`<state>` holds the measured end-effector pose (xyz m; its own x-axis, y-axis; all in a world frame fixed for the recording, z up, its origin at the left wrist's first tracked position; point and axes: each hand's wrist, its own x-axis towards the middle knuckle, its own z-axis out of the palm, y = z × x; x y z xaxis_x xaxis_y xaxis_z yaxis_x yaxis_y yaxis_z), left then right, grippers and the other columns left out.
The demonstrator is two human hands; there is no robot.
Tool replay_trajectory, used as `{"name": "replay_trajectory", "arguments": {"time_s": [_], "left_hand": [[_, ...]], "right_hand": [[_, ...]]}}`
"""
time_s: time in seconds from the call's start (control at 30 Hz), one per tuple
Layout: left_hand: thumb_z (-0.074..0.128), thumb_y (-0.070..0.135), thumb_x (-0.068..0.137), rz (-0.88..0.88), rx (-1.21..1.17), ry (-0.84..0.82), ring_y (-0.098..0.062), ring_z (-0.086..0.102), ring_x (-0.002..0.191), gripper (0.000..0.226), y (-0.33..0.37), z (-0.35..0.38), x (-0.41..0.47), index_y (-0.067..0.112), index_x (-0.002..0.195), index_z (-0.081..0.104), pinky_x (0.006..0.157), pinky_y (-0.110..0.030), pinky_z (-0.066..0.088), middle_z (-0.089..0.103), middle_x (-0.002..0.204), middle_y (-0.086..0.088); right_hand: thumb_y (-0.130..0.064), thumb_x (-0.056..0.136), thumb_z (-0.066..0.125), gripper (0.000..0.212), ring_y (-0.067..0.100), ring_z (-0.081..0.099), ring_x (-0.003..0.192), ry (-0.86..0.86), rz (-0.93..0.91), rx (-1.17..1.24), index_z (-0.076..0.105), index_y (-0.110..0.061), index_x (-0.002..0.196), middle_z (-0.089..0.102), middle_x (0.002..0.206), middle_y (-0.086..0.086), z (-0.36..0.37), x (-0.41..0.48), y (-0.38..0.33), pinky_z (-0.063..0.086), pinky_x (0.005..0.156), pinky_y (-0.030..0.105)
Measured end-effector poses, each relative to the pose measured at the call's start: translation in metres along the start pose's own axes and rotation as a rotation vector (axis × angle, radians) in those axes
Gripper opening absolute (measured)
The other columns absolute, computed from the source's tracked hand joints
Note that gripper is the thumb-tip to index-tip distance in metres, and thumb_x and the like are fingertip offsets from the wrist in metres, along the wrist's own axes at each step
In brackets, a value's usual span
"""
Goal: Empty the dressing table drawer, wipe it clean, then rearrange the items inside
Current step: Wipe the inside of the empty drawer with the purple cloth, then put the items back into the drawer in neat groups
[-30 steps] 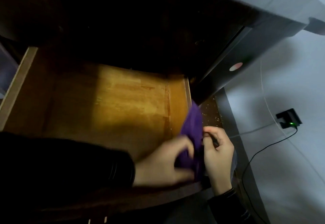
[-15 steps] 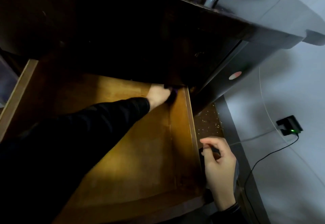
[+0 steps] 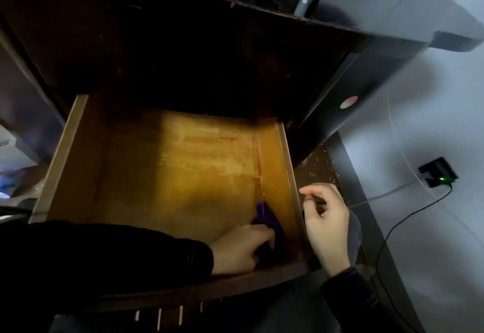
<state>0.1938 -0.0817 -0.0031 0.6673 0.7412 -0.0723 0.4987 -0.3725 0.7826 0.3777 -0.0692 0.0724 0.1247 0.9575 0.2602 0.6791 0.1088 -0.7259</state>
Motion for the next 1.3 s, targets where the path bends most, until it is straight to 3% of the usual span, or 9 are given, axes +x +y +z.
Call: {"name": "replay_trajectory", "arguments": {"time_s": [0.17,0.23,0.3,0.4,0.57,0.8,0.9,1.07,1.3], "left_hand": [[0.072,-0.009,0.075,-0.167,-0.430,0.041,-0.020,0.062,0.090,0.026,0.027,-0.064,0.023,0.001,0.097,0.062,0.082,-0.036,0.052,0.064,0.093,-0.008],[0.071,-0.010,0.076,-0.099,-0.542,0.077,-0.019,0.060,0.086,0.028,0.043,-0.093,0.024,0.000,0.099,0.060,0.079,-0.033,0.049,0.063,0.091,-0.008],[0.070,-0.003,0.074,-0.002,-0.625,0.134,-0.018,0.061,0.088,0.033,0.064,-0.121,0.018,0.006,0.103,0.058,0.080,-0.029,0.050,0.064,0.096,-0.010],[0.066,0.002,0.075,0.118,-0.676,0.217,-0.019,0.063,0.093,0.037,0.096,-0.152,0.009,0.007,0.109,0.053,0.084,-0.030,0.052,0.064,0.104,-0.013],[0.071,-0.004,0.082,0.229,-0.529,0.400,-0.014,0.064,0.091,0.041,0.138,-0.191,-0.003,0.007,0.115,0.049,0.084,-0.032,0.053,0.066,0.107,-0.007],[0.074,0.051,0.080,0.371,0.255,0.568,0.007,0.062,0.100,0.063,0.184,-0.263,-0.030,0.039,0.133,0.041,0.088,-0.023,0.051,0.062,0.117,0.023],[0.069,0.050,0.084,0.405,0.446,0.710,0.003,0.059,0.079,0.040,0.191,-0.299,-0.042,0.039,0.119,0.052,0.067,-0.012,0.043,0.060,0.100,0.022],[0.061,0.028,0.088,0.336,0.577,0.924,-0.003,0.054,0.065,0.004,0.181,-0.361,-0.053,0.026,0.085,0.062,0.061,-0.027,0.044,0.061,0.072,0.014],[0.066,0.031,0.084,0.020,0.303,1.189,-0.009,0.058,0.068,0.011,0.135,-0.427,-0.056,0.030,0.082,0.056,0.062,-0.031,0.050,0.062,0.073,0.007]], "right_hand": [[-0.002,0.092,0.063,0.039,-0.002,0.060,0.105,-0.106,0.090,0.064,0.063,-0.039,0.106,0.065,0.111,-0.013,-0.009,0.004,-0.011,0.047,0.086,0.009],[-0.027,0.094,0.068,0.036,-0.005,0.057,0.116,-0.240,0.098,0.171,0.058,-0.041,0.126,0.062,0.124,-0.020,-0.021,0.012,-0.018,0.050,0.092,0.014],[-0.056,0.087,0.068,0.062,-0.012,0.049,0.125,-0.445,0.086,0.300,0.042,-0.050,0.143,0.052,0.136,-0.032,-0.033,0.021,-0.031,0.047,0.092,0.008],[-0.061,0.082,0.074,0.080,-0.005,0.048,0.133,-0.562,0.002,0.383,0.030,-0.054,0.149,0.047,0.144,-0.032,-0.040,0.032,-0.058,0.049,0.101,0.019],[-0.043,0.075,0.088,0.073,0.010,0.062,0.123,-0.398,-0.125,0.494,0.051,-0.047,0.139,0.063,0.134,-0.014,-0.062,0.056,-0.109,0.055,0.093,0.024],[-0.002,0.066,0.084,0.062,0.012,0.069,0.111,-0.177,-0.331,0.505,0.068,-0.023,0.122,0.075,0.117,-0.006,-0.107,0.098,-0.174,0.053,0.091,0.019],[-0.002,0.065,0.081,0.059,0.006,0.070,0.105,0.001,-0.380,0.469,0.069,-0.030,0.116,0.075,0.110,-0.013,-0.127,0.128,-0.198,0.052,0.087,0.018],[-0.012,0.075,0.082,0.056,0.009,0.064,0.101,0.329,-0.251,0.218,0.060,-0.025,0.125,0.066,0.116,-0.009,-0.135,0.209,-0.200,0.052,0.094,0.033],[-0.037,0.085,0.072,0.059,0.036,0.059,0.109,0.136,-0.032,-0.270,0.049,-0.019,0.137,0.057,0.126,0.013,-0.091,0.266,-0.179,0.052,0.087,0.044]]}}
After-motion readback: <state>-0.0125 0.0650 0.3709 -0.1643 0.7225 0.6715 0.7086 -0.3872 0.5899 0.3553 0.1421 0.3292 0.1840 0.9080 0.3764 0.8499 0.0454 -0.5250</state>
